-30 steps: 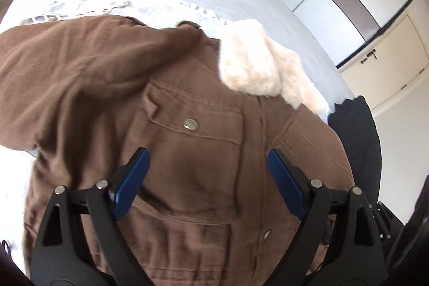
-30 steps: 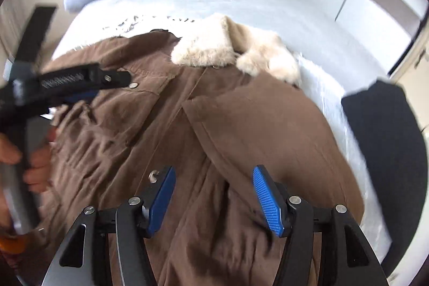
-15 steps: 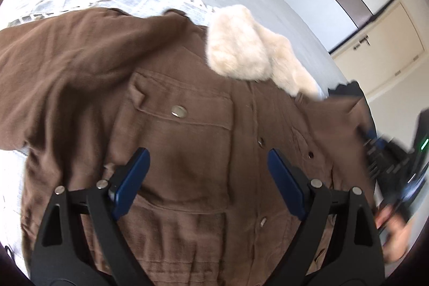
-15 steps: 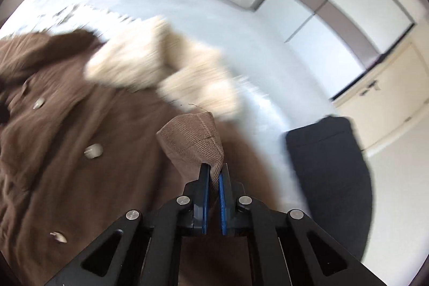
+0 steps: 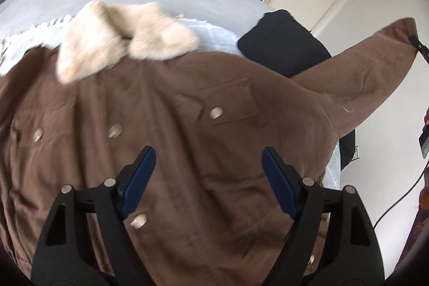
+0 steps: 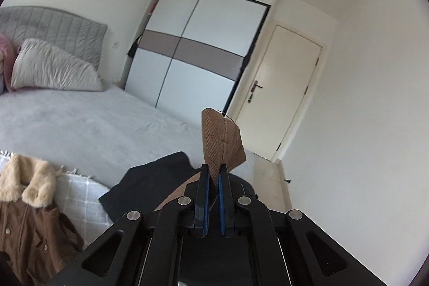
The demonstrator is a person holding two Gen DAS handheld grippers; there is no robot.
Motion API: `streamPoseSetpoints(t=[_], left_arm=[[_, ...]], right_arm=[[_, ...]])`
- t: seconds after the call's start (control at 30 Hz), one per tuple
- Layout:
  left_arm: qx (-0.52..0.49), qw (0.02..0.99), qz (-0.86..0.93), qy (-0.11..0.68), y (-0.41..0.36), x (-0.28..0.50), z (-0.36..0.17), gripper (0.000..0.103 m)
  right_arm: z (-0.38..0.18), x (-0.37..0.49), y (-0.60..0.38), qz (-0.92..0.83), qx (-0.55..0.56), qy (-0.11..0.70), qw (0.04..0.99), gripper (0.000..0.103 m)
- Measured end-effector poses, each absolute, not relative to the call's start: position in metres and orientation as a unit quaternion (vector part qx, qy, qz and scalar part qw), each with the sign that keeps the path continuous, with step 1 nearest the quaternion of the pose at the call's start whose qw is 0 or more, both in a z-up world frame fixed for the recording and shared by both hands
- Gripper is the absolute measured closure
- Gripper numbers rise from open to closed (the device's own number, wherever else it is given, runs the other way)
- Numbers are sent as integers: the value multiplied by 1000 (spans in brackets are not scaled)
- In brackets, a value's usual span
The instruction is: Fold large clothes
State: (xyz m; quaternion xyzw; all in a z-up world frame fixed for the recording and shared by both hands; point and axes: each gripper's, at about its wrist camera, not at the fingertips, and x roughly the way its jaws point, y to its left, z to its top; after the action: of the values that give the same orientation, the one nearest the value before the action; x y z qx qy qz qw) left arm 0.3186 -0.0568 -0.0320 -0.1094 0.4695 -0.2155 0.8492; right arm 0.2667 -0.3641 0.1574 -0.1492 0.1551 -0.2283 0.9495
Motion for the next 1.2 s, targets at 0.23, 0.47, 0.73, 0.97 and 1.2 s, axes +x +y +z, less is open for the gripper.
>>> streamPoseSetpoints(t=[0.23, 0.47, 0.73, 0.97, 1.2], left_arm=[[-91, 821, -290, 483, -160, 332, -61, 23], [45, 811, -281, 511, -213, 314, -122, 23], [59, 810, -303, 499, -169, 328, -86, 23], [-6, 839, -263, 477, -134, 366, -66, 23], [-13, 843, -265, 468, -127, 374, -75, 23]], right_arm=[[85, 209, -453, -248, -93, 166, 950, 99], [-89, 177, -559, -222, 38, 381, 897, 90], [-56, 114, -606, -234, 134, 327, 906, 62], [9, 215, -519, -86, -49, 361, 927, 31], [-42, 348, -461, -4, -186, 459, 869, 31]])
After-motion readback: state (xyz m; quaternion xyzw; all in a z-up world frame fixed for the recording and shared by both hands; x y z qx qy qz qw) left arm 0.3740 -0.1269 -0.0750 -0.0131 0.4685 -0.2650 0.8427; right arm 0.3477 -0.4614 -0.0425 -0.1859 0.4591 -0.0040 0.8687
